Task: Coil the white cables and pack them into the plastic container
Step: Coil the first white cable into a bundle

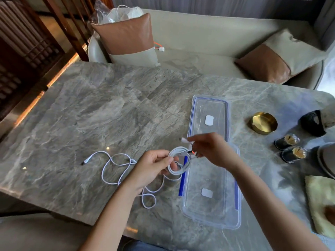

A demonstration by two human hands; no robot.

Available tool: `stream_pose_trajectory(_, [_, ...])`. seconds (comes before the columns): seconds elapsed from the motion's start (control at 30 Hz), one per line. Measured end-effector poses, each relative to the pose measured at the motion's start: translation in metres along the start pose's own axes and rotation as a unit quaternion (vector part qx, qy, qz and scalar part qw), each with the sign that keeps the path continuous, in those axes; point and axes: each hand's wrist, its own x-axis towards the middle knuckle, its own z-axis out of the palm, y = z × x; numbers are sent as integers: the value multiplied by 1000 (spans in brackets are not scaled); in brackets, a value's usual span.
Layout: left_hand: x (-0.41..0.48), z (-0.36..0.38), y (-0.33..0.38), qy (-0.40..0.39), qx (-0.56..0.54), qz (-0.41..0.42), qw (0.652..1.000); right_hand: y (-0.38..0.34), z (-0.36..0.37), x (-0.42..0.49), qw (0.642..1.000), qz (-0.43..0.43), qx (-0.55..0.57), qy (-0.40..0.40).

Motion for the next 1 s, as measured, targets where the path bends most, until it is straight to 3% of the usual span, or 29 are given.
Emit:
stream_pose_trajectory(0.07, [5, -13, 6, 15, 27, 14, 999, -9, -2, 3, 993, -12, -101, -66])
stream_pose_trajectory(0.17, [13, -25, 10, 14, 45, 18, 999, -21, 1, 9, 985, -33, -105, -134])
stream_pose_trajectory(0.3, [16, -43, 10, 5, -1, 5, 1000, -28, 13, 7, 981, -8, 129, -147])
stream_pose_trajectory(0.43, [16, -51, 5, -9, -25, -19, 999, -31, 46, 4, 922, 36, 375, -86])
stream_pose_trajectory(0.5, [13, -52, 2, -25, -53, -43, 997, -33, 62, 4, 903, 46, 425, -40])
stream_pose_trajectory(0.6, [12, -61, 0, -21, -89, -57, 994, -39, 79, 6, 902, 41, 430, -14])
stream_pose_trajectory(0.73, [13, -77, -2, -6, -91, -47, 995, -49, 87, 11, 940, -39, 339, -20])
stream_pose_trajectory(0.87, [15, -88, -5, 2, -82, -26, 996, -63, 92, 23, 985, -62, 162, 27])
stream_pose_trajectory(1.0, [19, -97, -6, 18, -76, -28, 997, -71, 99, 33, 993, -69, -20, 91])
